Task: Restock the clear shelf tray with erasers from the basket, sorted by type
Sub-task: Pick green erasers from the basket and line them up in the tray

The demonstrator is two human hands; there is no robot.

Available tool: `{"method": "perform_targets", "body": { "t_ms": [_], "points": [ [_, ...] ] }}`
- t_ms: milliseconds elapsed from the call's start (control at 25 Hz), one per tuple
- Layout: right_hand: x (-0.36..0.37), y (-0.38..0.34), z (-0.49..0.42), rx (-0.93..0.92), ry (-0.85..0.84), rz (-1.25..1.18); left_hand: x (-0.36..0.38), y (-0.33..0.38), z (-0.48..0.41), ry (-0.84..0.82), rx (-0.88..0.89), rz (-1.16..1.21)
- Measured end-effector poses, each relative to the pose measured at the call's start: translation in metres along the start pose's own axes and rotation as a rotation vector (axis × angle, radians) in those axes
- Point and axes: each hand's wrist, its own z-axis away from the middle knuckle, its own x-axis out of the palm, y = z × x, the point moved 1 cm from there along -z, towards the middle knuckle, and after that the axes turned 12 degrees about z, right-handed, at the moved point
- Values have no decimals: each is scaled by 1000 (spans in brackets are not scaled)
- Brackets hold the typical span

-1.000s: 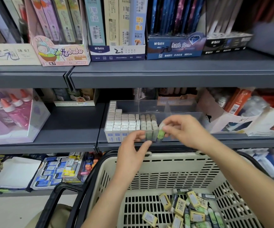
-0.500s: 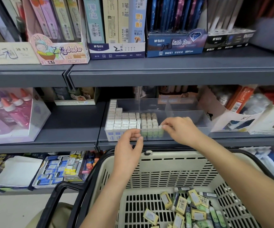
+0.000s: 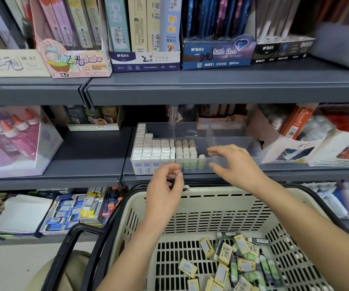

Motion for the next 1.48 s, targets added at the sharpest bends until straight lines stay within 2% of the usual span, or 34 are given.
{"method": "perform_targets", "body": {
  "t_ms": [120, 240, 360, 480, 600, 680, 760, 880, 960, 1040, 1160, 1240, 1480],
  "points": [
    [-9, 6, 37, 43, 143, -156, 10, 3, 19, -48, -15, 78],
    [3, 25, 81, 147, 103, -345, 35, -10, 44, -281, -54, -32],
    [41, 51, 115, 168, -233, -209, 60, -41, 70, -518, -131, -234],
    [92, 74, 137, 224, -584, 25, 63, -78, 94, -609, -312, -335],
    [126, 82, 147, 289, -768, 214, 59, -102, 107, -687, -416, -412],
    [139, 80, 151, 322, -780, 242, 57, -111, 108, -671, -435, -409],
    [151, 70, 158, 291, -772, 172, 59, -116, 109, -672, -435, -404],
    [165, 40, 171, 154, -824, -76, 63, -121, 114, -732, -466, -442],
    [165, 33, 168, 141, -815, -219, 64, -123, 116, -782, -477, -484],
    [162, 42, 158, 176, -672, -155, 62, -125, 119, -851, -453, -552],
    [161, 66, 150, 124, -492, 200, 61, -126, 125, -1000, -348, -701],
    [166, 75, 151, 71, -539, 297, 58, -125, 124, -967, -312, -764],
    [170, 83, 151, 147, -682, 150, 39, -129, 113, -745, -442, -684]
  ]
}}
